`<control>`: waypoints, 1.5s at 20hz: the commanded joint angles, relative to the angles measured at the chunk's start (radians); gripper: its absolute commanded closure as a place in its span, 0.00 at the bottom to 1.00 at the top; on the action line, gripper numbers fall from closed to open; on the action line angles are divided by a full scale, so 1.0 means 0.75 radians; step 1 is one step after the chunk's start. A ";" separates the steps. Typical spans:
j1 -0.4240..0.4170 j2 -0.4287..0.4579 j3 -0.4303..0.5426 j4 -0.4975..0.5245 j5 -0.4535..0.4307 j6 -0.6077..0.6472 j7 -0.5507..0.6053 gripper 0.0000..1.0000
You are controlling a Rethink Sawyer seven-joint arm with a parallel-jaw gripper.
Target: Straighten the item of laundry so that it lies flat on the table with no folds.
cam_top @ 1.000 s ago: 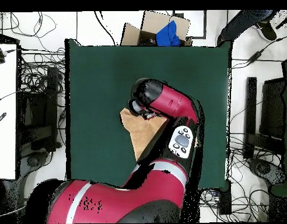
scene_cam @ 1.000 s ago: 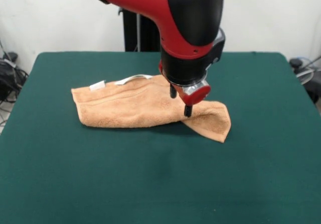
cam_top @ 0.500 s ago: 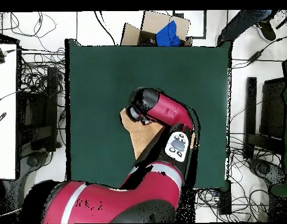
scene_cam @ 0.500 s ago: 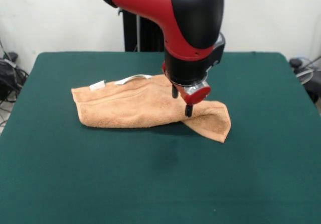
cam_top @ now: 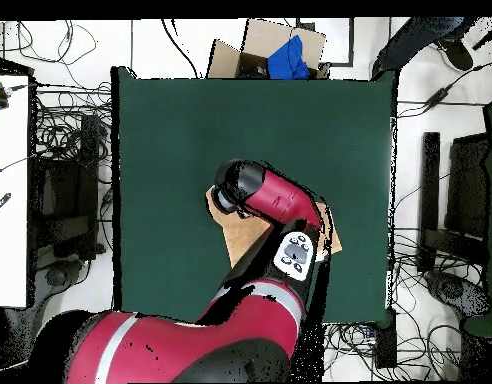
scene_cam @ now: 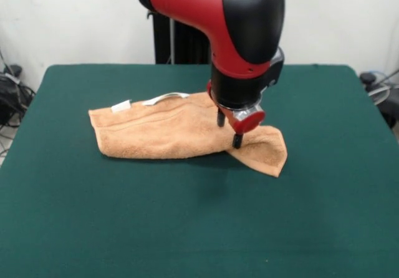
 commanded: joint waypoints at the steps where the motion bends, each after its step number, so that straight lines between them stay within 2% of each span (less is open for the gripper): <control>1: 0.019 0.104 0.118 0.147 0.091 -0.223 0.359 0.00; 5: 0.026 0.137 0.131 0.156 0.111 -0.338 0.361 0.00; 13: 0.027 0.148 0.154 0.192 0.172 -0.429 0.360 0.00; 14: 0.031 0.148 0.152 0.196 0.183 -0.436 0.372 1.00; 20: 0.052 0.139 0.119 0.182 0.203 -0.357 0.365 1.00; 30: 0.109 0.117 -0.027 0.011 0.156 0.017 0.412 1.00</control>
